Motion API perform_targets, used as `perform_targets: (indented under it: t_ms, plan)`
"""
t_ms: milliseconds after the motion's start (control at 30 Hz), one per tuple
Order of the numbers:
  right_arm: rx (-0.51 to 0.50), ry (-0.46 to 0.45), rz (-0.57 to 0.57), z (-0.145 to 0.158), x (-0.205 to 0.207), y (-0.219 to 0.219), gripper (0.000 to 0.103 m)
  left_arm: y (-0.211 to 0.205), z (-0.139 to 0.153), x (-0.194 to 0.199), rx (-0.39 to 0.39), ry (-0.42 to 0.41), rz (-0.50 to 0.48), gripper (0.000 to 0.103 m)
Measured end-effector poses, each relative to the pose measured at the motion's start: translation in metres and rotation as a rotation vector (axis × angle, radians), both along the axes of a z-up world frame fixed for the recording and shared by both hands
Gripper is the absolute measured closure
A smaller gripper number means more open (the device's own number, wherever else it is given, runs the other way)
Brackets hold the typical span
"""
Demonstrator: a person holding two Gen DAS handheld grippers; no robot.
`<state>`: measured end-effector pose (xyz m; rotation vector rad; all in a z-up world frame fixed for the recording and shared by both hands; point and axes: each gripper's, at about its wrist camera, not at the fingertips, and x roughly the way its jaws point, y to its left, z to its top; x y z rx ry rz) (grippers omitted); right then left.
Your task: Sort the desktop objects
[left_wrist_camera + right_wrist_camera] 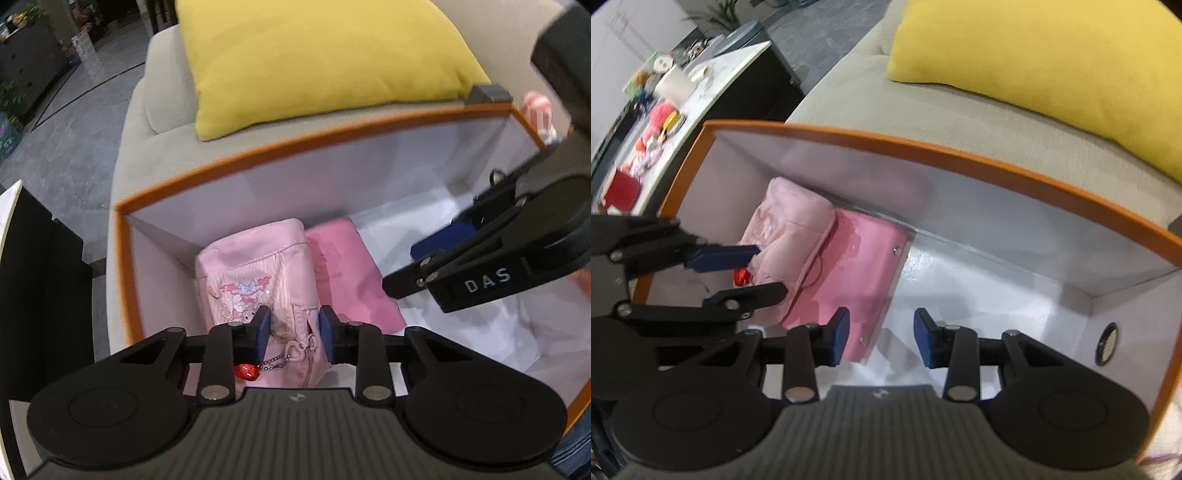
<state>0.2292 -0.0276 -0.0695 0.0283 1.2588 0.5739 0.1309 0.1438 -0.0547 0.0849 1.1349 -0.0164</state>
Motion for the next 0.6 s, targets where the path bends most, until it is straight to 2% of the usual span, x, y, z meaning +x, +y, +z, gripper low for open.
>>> perform_targets:
  t_ms: [100, 200, 400, 567, 600]
  plan:
    - [0.025, 0.033, -0.028, -0.007, 0.005, 0.002, 0.061, 0.016, 0.014, -0.004, -0.063, -0.015, 0.033, 0.073]
    - [0.023, 0.033, -0.053, -0.009, 0.004, 0.007, 0.061, 0.029, 0.027, -0.009, -0.092, -0.032, 0.063, 0.073]
    - [-0.014, -0.071, 0.026, 0.007, -0.016, 0.046, 0.06, 0.049, 0.037, -0.015, -0.162, -0.046, 0.105, 0.074]
    - [-0.18, -0.201, 0.132, 0.002, -0.034, 0.087, 0.036, 0.057, 0.037, -0.019, -0.182, -0.059, 0.121, 0.075]
    - [-0.208, -0.222, 0.151, 0.0, -0.037, 0.093, 0.034, 0.06, 0.037, -0.02, -0.19, -0.06, 0.126, 0.075]
